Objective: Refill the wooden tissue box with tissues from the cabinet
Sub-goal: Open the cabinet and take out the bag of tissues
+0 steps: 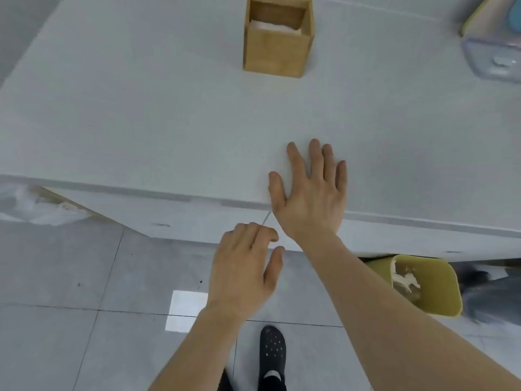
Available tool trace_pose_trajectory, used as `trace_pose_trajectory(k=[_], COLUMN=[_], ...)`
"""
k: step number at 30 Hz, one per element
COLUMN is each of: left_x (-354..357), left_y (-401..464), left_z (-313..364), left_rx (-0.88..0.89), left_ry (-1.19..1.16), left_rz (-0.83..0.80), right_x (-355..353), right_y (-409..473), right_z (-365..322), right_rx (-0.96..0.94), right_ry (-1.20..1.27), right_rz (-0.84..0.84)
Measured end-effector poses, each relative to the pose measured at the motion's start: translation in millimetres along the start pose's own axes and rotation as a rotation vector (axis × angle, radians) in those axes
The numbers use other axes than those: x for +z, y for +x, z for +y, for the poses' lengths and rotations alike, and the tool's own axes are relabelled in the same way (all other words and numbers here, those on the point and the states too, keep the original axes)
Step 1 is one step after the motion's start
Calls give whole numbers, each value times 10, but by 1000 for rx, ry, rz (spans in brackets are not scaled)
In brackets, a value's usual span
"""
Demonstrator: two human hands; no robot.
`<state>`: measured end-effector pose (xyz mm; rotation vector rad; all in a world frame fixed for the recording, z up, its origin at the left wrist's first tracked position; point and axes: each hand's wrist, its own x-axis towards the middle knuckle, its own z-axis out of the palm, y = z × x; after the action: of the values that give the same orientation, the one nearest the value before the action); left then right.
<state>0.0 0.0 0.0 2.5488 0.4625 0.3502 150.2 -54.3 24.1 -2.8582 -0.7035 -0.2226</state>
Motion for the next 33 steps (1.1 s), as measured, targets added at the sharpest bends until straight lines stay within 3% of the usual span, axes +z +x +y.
trace_pose_trajectory(k=[3,11,25,33], left_x=[192,396,294,104], left_y=[46,199,-361,-910], left_z=[78,89,131,1], left_rx=[-49,-159,-285,-396], left_ry=[112,293,219,270], left_rz=[-111,-186,51,50], right_x=[8,55,12,-10], right_y=[7,2,-41,-39], right_z=[13,46,56,30], right_rx=[8,-20,-61,-59], right_ry=[-4,-1,-43,-71], right_rz=[0,19,-8,-41])
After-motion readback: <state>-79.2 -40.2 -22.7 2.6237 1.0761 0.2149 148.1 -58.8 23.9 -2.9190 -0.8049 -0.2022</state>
